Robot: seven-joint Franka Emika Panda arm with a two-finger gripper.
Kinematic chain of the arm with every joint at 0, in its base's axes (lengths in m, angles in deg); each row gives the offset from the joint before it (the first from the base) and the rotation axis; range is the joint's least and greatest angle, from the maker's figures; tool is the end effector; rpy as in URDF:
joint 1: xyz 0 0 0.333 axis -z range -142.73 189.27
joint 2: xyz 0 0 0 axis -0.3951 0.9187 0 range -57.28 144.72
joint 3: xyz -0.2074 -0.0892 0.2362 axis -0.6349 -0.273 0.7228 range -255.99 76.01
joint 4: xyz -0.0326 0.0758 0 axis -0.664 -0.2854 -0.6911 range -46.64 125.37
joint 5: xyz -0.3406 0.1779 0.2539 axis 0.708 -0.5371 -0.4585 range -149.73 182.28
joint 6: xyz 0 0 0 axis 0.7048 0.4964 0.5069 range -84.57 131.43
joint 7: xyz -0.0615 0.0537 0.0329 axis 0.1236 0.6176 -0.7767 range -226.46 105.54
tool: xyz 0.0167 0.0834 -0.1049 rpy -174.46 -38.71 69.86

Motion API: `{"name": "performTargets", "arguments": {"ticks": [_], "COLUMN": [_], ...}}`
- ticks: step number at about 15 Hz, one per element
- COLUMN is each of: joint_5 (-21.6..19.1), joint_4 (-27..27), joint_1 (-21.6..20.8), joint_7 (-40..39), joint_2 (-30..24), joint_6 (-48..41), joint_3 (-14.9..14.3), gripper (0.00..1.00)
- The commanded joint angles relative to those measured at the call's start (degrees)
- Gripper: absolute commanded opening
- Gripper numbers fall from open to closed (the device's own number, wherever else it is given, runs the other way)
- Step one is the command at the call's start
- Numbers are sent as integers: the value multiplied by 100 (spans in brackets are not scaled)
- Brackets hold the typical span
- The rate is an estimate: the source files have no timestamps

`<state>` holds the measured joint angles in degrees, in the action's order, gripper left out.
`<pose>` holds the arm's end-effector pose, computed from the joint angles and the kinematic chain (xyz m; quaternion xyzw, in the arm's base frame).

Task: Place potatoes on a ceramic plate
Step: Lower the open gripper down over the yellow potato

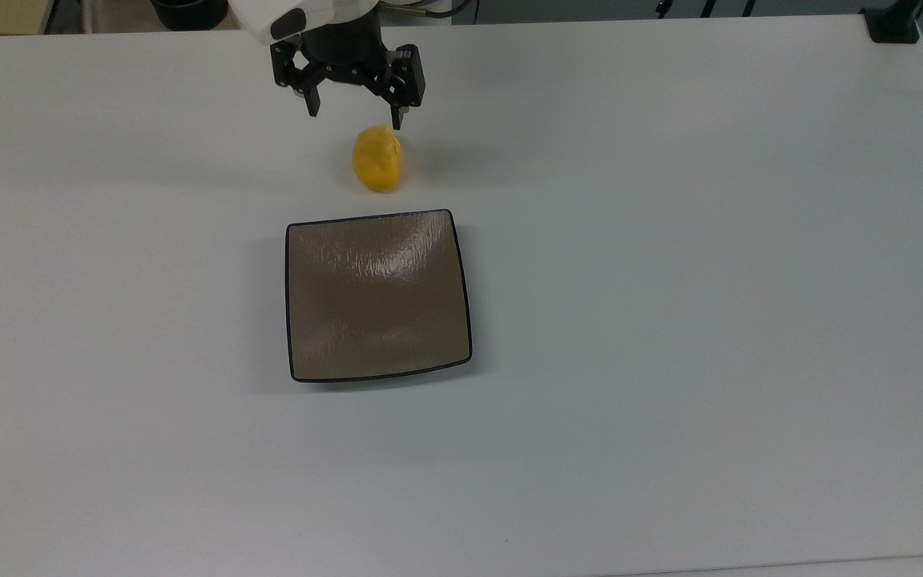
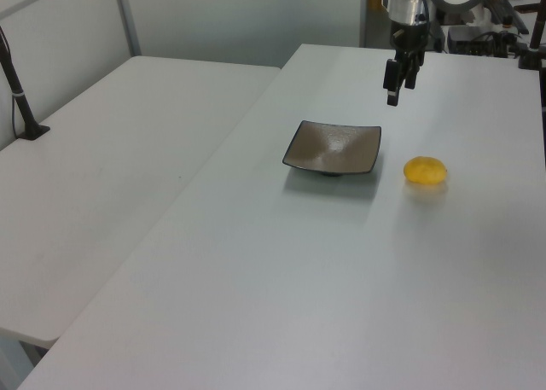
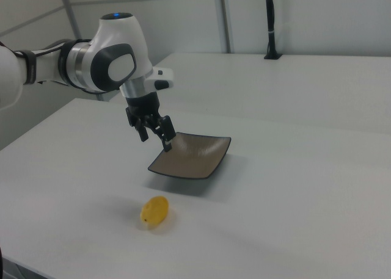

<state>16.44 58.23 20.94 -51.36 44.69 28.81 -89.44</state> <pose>0.6355 0.0316 0.4511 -0.9983 0.0537 -0.0223 0.0010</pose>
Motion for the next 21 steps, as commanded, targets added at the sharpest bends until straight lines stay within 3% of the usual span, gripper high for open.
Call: {"name": "performTargets", "arguments": {"ticks": [1, 6, 9, 13, 17, 21], "joint_5": [71, 71, 71, 80, 185, 300], "joint_4": [38, 117, 485, 908, 1461, 1628], "joint_1": [-109, -109, -109, -109, -109, -109], "joint_7": [-127, -180, -794, -989, -1059, -1452], "joint_2": [-18, -44, -159, -159, -18, 315], "joint_6": [92, 109, 118, 118, 724, 1066], "joint_3": [-91, -91, -91, -91, -91, -91], "gripper": [100, 100, 100, 100, 100, 100]}}
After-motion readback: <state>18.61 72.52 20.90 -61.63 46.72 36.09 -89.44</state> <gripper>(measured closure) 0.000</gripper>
